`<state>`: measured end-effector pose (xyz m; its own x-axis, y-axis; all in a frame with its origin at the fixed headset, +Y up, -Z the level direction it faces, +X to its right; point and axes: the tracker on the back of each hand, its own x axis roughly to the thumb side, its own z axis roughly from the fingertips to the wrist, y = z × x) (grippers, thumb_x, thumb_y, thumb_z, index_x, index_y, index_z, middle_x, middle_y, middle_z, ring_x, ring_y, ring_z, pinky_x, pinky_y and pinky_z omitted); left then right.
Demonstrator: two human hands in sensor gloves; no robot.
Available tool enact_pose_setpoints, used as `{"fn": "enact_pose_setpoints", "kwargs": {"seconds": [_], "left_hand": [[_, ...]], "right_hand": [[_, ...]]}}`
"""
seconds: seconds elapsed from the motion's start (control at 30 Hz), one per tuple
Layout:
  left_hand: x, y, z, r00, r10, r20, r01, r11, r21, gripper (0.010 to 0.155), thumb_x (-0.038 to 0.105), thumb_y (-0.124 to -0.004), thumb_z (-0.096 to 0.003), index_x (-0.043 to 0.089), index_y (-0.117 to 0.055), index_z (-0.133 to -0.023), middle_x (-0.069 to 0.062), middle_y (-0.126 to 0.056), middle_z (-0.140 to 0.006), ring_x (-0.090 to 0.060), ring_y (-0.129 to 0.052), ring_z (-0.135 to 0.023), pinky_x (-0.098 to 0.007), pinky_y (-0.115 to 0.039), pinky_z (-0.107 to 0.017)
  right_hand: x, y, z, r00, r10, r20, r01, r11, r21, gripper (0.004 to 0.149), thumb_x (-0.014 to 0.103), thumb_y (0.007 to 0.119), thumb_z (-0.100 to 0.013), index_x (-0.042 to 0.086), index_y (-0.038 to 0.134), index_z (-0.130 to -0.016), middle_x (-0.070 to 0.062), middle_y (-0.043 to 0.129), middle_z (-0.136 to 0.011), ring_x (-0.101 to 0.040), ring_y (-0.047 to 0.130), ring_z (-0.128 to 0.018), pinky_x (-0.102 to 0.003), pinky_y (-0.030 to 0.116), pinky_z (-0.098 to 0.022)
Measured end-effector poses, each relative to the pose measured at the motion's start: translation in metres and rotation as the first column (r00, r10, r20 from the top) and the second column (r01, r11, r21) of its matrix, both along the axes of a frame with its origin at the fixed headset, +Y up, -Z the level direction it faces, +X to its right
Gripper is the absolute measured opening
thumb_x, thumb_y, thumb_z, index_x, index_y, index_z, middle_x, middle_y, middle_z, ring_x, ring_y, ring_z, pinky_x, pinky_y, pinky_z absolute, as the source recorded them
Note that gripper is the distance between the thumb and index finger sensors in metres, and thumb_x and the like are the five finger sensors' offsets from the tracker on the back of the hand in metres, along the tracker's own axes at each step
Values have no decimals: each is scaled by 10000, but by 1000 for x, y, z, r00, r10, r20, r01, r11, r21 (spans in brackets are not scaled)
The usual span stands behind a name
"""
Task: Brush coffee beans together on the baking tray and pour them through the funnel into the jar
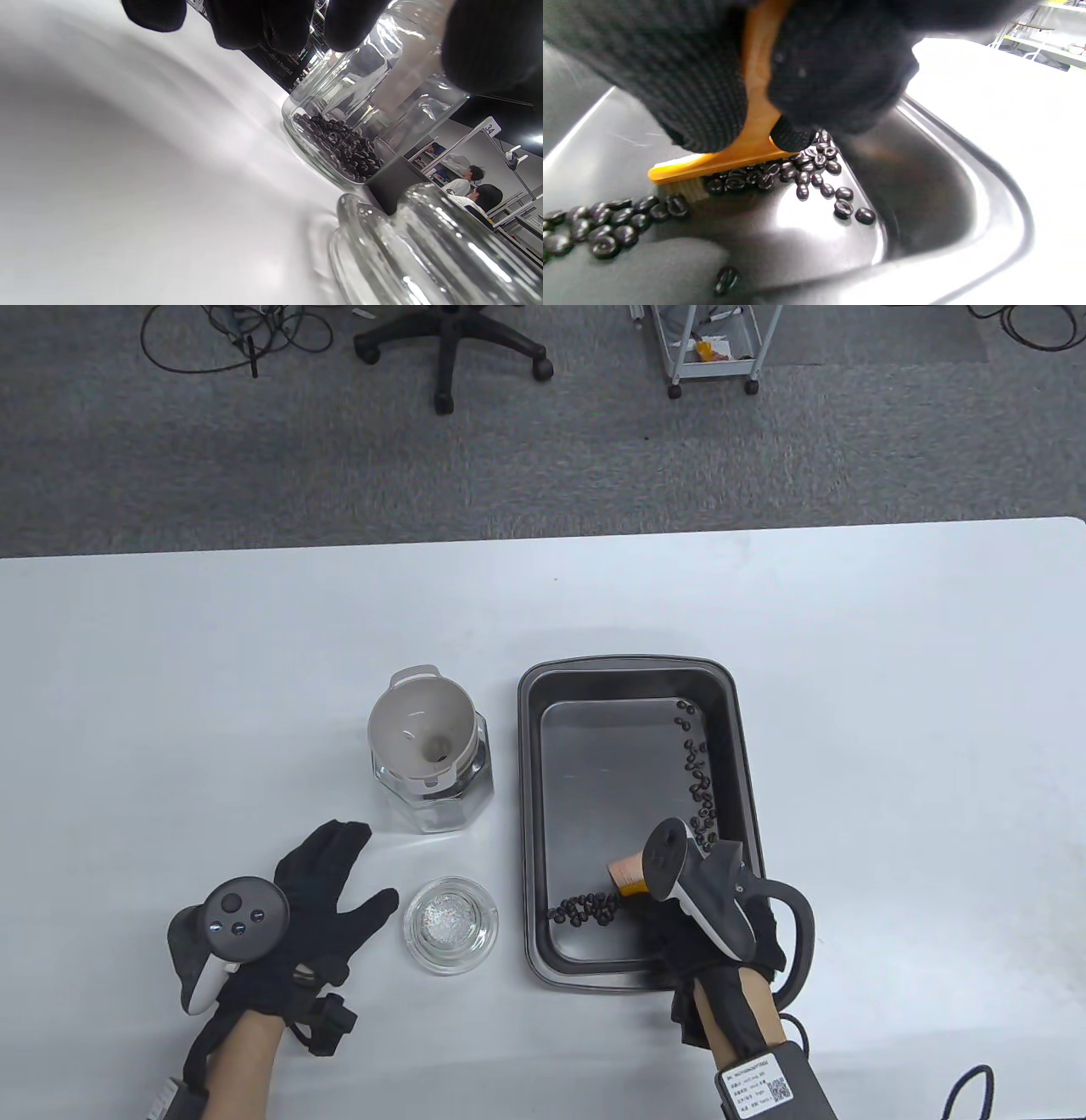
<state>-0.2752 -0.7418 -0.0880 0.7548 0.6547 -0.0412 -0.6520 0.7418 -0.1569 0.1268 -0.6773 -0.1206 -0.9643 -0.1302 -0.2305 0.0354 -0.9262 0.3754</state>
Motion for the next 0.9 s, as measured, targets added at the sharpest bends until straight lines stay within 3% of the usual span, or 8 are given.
{"fn": "enact_pose_setpoints", "kwargs": {"seconds": [0.3,0.53,0.7,0.9], "left_hand": [[2,-1,2,1000,-17,7,17,1000,-2,843,779,-825,-430,435,-481,-1118,23,-490,-1243,-334,-521,-1145,-632,-485,-802],[2,-2,2,1000,-21,7,21,1000,-5,842,778,-827,-428,437,-482,-1117,24,-492,-1242,-333,-524,-1144,-631,-485,-803],[2,0,4,999,-31,9,31,999,4,839,778,-823,-430,437,-483,-1117,24,-490,-1243,-333,-519,-1146,-632,-484,-803],[1,3,5,1000,-11,1,11,1000,19,838,777,-822,-429,438,-481,-1115,23,-490,-1242,-331,-517,-1146,-632,-485,-802]], "right_hand": [[1,2,9,1000,-10,-5,10,999,-32,317,461,999,-374,356,1054,-669,-22,1208,-666,-88,996,-215,-204,859,-55],[10,22,4,997,-80,-22,81,995,62,350,492,970,-378,411,987,-718,33,1104,-791,-100,1002,-208,-210,859,-50],[13,41,-16,995,-98,-22,101,984,147,360,496,958,-383,424,955,-736,59,1052,-832,-107,1008,-223,-218,861,-60],[16,49,-54,995,-95,9,92,981,174,363,500,949,-385,429,944,-741,69,1034,-843,-108,1010,-234,-219,863,-61]]}}
